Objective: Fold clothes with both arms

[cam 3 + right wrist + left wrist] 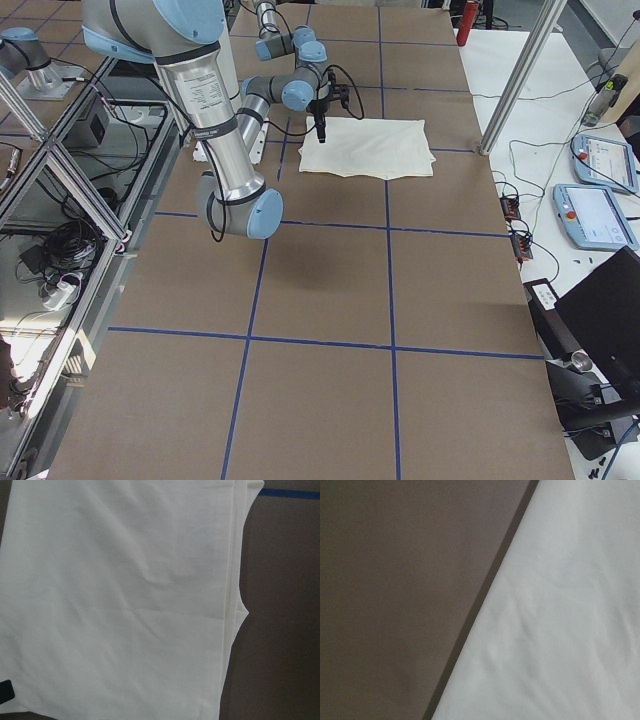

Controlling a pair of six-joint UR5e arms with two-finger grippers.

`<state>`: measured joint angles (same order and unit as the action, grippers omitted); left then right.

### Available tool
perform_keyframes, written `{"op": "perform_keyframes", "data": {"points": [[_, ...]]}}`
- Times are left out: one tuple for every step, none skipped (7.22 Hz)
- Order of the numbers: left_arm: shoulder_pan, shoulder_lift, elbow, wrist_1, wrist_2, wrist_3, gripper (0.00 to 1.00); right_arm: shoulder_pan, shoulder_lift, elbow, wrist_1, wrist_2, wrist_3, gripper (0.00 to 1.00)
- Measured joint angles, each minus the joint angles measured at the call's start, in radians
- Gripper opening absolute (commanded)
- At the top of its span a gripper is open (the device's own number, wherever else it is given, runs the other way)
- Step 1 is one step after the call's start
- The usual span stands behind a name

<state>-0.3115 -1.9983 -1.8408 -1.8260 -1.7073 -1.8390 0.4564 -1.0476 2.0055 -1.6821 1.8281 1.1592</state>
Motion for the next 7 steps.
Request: {"op": "perform_keyframes", "data": {"points": [[0.003,0.004,0.003,0.009,0.005,-0.002,0.90,0.002,0.000,0.000,0.002,0.000,0.000,1.00],[0.004,0.008,0.006,0.020,0.013,-0.003,0.86,0.003,0.000,0.000,0.002,0.000,0.000,1.00],[0.005,0.008,0.007,0.037,0.019,-0.003,0.83,0.003,0.000,0.000,0.002,0.000,0.001,1.00],[0.006,0.007,0.007,0.049,0.021,-0.002,0.82,0.004,0.000,-0.001,0.002,0.000,0.001,1.00],[0.010,0.007,0.006,0.054,0.022,-0.002,0.79,0.005,-0.002,-0.001,0.002,0.000,0.002,1.00],[0.020,0.007,0.007,0.056,0.023,-0.001,0.75,0.005,-0.003,0.000,0.002,0.000,0.002,1.00],[0.031,0.007,0.008,0.057,0.023,-0.001,0.72,0.006,-0.004,0.000,0.002,0.000,0.002,1.00]]}}
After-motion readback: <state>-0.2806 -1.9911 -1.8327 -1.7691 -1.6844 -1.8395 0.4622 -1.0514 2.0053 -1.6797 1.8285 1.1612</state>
